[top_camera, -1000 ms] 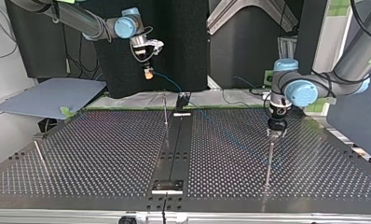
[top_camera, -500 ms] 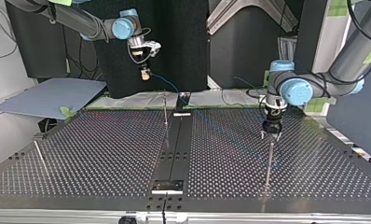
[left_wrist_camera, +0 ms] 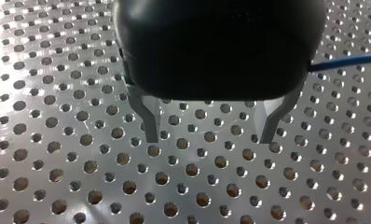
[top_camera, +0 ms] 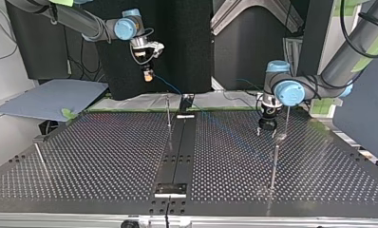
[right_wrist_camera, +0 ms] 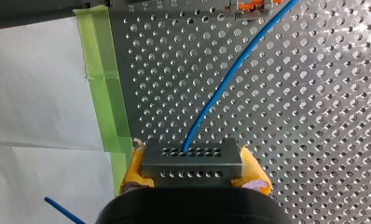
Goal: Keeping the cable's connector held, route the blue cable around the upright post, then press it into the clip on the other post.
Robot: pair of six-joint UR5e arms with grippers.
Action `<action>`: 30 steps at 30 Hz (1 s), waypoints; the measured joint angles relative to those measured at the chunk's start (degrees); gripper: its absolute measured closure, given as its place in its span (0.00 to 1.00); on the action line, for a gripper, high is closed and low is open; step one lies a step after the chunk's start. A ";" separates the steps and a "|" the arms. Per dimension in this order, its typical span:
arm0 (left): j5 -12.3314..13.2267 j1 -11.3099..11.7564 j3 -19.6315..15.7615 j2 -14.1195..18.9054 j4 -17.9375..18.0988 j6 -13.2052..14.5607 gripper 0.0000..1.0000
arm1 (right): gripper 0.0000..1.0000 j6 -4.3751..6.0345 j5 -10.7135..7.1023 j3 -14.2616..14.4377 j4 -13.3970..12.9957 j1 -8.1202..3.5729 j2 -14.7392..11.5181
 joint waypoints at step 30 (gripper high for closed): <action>-5.70 -1.53 0.01 -1.77 3.77 1.86 0.00 | 1.00 -0.18 -0.03 0.00 -0.08 0.36 0.17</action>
